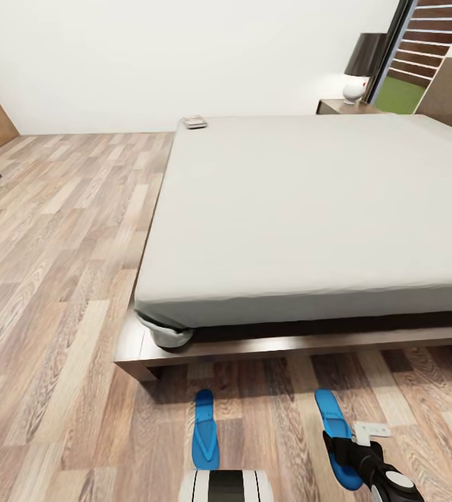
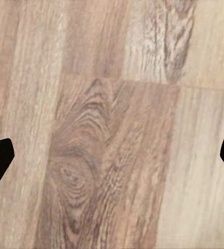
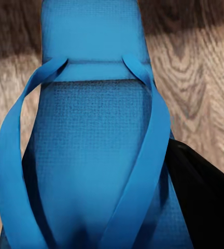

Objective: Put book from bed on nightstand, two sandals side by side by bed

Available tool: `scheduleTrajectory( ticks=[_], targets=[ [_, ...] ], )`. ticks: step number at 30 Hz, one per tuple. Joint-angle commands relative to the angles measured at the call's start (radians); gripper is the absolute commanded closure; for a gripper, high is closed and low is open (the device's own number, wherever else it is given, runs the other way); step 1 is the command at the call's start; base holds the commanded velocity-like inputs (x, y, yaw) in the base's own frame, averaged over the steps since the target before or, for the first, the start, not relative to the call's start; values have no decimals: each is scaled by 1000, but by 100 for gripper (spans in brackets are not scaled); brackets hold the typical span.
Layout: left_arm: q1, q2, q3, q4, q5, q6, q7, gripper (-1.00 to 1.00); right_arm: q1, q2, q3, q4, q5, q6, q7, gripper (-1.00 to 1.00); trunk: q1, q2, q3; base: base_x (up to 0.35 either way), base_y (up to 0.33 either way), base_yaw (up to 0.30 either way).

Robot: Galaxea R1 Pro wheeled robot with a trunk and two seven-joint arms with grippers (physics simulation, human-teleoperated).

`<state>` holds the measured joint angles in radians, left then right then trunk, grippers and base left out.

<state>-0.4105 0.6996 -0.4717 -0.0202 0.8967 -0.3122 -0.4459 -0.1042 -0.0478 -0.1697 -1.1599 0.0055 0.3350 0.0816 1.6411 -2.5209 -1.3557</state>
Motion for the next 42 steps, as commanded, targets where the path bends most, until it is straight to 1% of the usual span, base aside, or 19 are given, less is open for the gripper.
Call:
scheduleTrajectory(
  ticks=[1,23,27,37,42],
  targets=[
    [-1,0,-8,1,9,-2,-4,-100,0,0,-2,-2,1,6,6,100,0,0,-1,0,243,0],
    [-1,0,-9,2,8,-2,-4,-100,-1,1,-2,11,1,6,6,100,0,0,-1,8,285,0],
    [-1,0,-10,1,8,-2,-4,-100,-6,6,8,16,2,6,6,100,0,0,-1,124,270,0],
    [-1,0,-12,0,8,-2,-4,-100,-29,10,18,29,3,6,4,100,0,0,-1,55,80,0],
    [-1,-1,-13,0,8,-2,-4,-100,-41,10,19,63,4,6,4,100,0,0,-1,6,86,0]
  ],
)
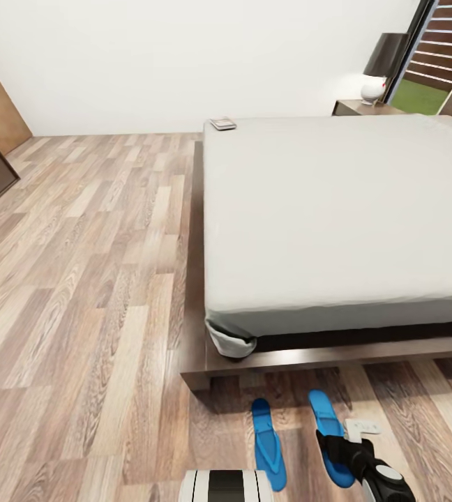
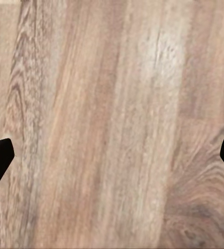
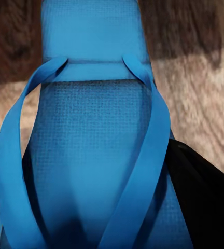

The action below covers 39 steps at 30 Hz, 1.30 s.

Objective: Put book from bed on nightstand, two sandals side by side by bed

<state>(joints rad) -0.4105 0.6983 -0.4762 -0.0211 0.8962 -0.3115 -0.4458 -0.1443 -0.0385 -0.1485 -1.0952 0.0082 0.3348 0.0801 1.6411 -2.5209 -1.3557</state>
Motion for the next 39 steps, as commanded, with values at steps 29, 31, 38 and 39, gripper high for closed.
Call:
scheduleTrajectory(
  ticks=[29,31,38,39],
  targets=[
    [-1,-2,-11,0,9,-3,-3,-100,-83,-6,-6,197,4,-128,-43,100,0,0,-1,11,82,0],
    [-1,-2,-12,0,9,-3,-3,-100,-83,-6,-5,197,4,-128,-43,100,0,0,-1,15,31,0],
    [-1,-2,-11,1,9,-3,-2,-100,-84,-9,-6,197,3,-128,-43,100,0,0,-1,20,34,0],
    [-1,-2,-11,1,9,-3,-2,-100,-84,-10,-6,198,2,-128,-43,100,0,0,-1,6,10,0]
  ],
)
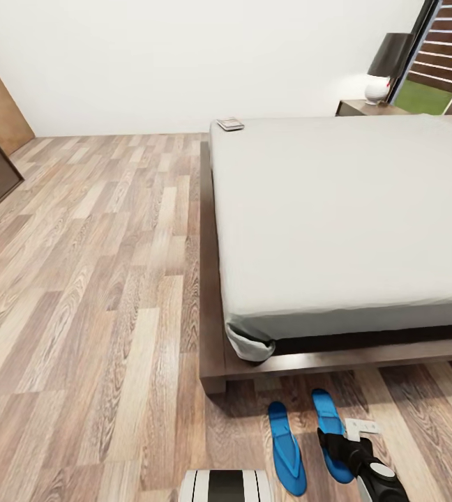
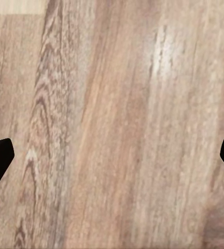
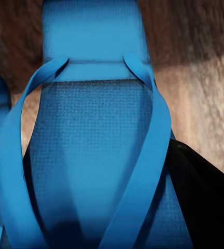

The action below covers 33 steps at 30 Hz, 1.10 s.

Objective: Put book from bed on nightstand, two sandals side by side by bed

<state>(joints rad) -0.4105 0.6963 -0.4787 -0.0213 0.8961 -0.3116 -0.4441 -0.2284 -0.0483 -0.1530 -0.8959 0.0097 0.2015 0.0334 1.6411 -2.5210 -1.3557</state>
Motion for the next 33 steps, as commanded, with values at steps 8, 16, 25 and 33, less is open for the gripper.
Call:
scheduleTrajectory(
  ticks=[8,16,25,33],
  targets=[
    [-1,0,-8,1,9,-1,-4,-100,0,2,-1,-2,1,4,3,100,0,0,-1,2,3,0],
    [-14,13,-9,0,9,0,-9,-100,-19,-2,23,7,-6,7,16,100,0,0,-1,0,0,0],
    [-14,13,-9,0,9,0,-9,-100,-19,-2,23,7,-6,7,16,100,0,0,-1,0,0,0],
    [-14,13,-9,0,9,0,-9,-100,-19,-2,23,7,-6,7,16,100,0,0,-1,0,0,0]
  ],
)
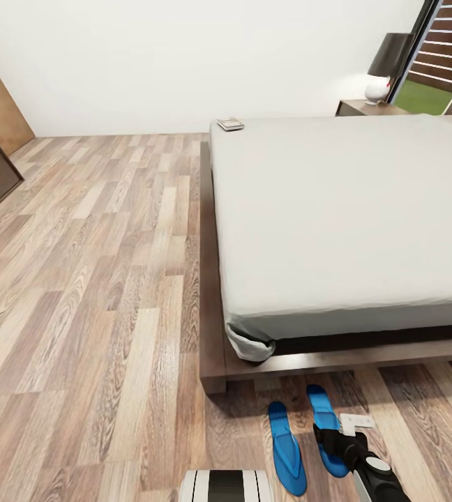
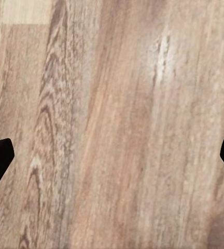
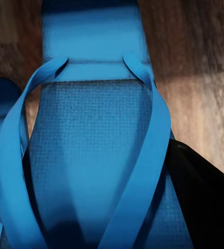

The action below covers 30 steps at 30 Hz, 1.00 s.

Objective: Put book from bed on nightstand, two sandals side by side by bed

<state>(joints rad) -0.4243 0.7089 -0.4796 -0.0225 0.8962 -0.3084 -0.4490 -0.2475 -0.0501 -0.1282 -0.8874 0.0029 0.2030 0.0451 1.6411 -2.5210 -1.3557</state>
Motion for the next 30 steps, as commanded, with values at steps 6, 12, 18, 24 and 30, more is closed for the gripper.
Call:
scheduleTrajectory(
  ticks=[6,12,18,24,30],
  targets=[
    [-1,0,-8,1,9,-3,-4,-100,0,0,-2,-2,0,6,5,100,0,0,-1,0,0,0],
    [-1,0,-8,1,9,-3,-4,-100,0,0,-2,-2,0,6,5,100,0,0,-1,0,0,0],
    [8,-11,-10,0,14,9,1,-100,11,-5,-14,6,-3,11,3,100,0,0,-1,0,0,0],
    [15,-44,-11,-1,16,42,-19,-100,30,-13,-32,41,-5,24,3,100,0,0,-1,0,0,0],
    [17,-144,-10,1,20,63,-92,-100,34,-17,-36,71,-6,26,2,100,0,0,-1,0,0,0]
  ],
)
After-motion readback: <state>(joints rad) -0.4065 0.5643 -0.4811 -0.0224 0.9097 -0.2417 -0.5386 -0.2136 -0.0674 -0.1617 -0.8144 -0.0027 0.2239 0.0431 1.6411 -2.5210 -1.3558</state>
